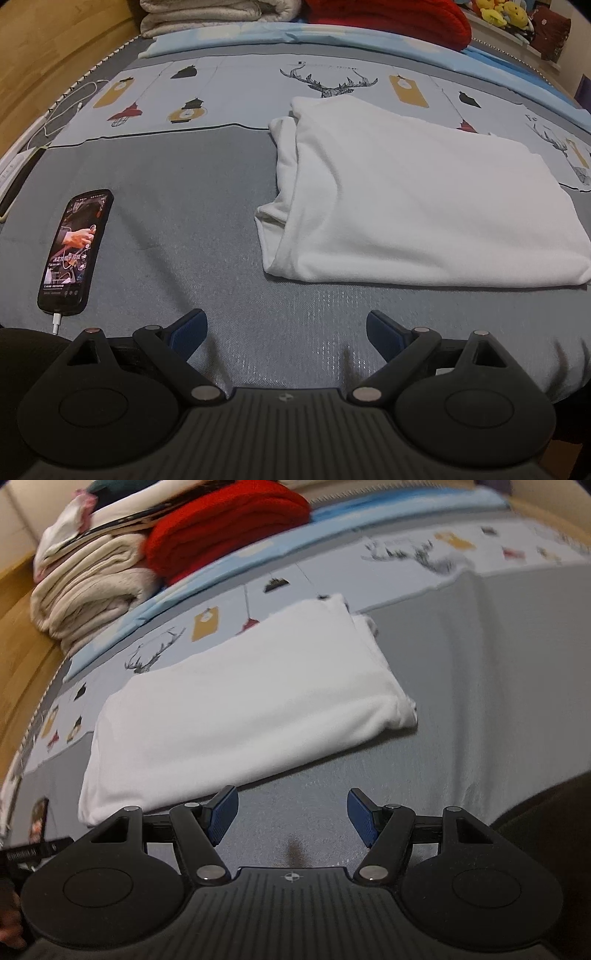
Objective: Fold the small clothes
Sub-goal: 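Grasp the side edge of the folded white shirt with the right gripper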
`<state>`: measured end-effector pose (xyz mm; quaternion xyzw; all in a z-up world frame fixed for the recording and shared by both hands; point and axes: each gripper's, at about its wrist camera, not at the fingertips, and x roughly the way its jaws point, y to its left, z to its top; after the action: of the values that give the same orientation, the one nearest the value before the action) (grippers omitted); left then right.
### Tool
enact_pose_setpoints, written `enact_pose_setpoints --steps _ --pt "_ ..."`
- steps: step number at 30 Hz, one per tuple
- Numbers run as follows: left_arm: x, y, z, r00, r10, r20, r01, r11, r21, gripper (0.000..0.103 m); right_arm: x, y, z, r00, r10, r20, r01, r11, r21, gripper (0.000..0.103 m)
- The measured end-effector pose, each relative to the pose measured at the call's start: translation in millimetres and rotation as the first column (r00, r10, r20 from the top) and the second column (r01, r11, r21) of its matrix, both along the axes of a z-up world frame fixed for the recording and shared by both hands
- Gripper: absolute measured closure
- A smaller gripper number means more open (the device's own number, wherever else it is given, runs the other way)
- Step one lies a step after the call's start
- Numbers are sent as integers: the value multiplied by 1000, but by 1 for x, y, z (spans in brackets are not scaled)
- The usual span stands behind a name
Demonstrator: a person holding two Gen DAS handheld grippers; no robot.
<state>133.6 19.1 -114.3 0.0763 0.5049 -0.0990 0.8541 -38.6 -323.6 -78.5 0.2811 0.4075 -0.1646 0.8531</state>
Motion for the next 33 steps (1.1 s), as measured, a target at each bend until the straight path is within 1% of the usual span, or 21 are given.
enact_pose_setpoints --steps 4,8,11,13,16,19,28,30,33 --pt "6 3 -2 1000 17 -2 -17 1000 -1 8 11 -10 -15 999 -40 -35 42 997 64 35" --pt "19 10 -7 997 68 -20 -68 998 -9 8 23 -21 -32 993 -82 -83 91 990 112 35" --pt "28 15 -11 993 109 -42 -109 994 -18 8 28 -33 -45 985 -137 -108 153 975 159 35" --pt "31 17 -12 992 115 -46 -116 993 -21 8 29 -42 -52 975 -188 -118 208 958 195 35" --pt "35 15 -14 993 112 -46 -112 994 -12 8 28 -53 -62 959 -257 -121 280 925 258 35" --pt "39 14 -18 992 113 -49 -113 994 1 8 28 -61 -67 948 -300 -110 319 900 299 35" --pt "54 20 -24 986 156 -65 -155 988 7 8 39 -77 -73 923 -380 -63 378 864 333 32" --pt "57 21 -25 984 164 -67 -164 987 4 8 43 -82 -75 911 -409 -49 400 849 345 31" --pt "61 21 -26 983 171 -72 -171 985 6 8 50 -87 -78 891 -452 -54 438 821 366 25"
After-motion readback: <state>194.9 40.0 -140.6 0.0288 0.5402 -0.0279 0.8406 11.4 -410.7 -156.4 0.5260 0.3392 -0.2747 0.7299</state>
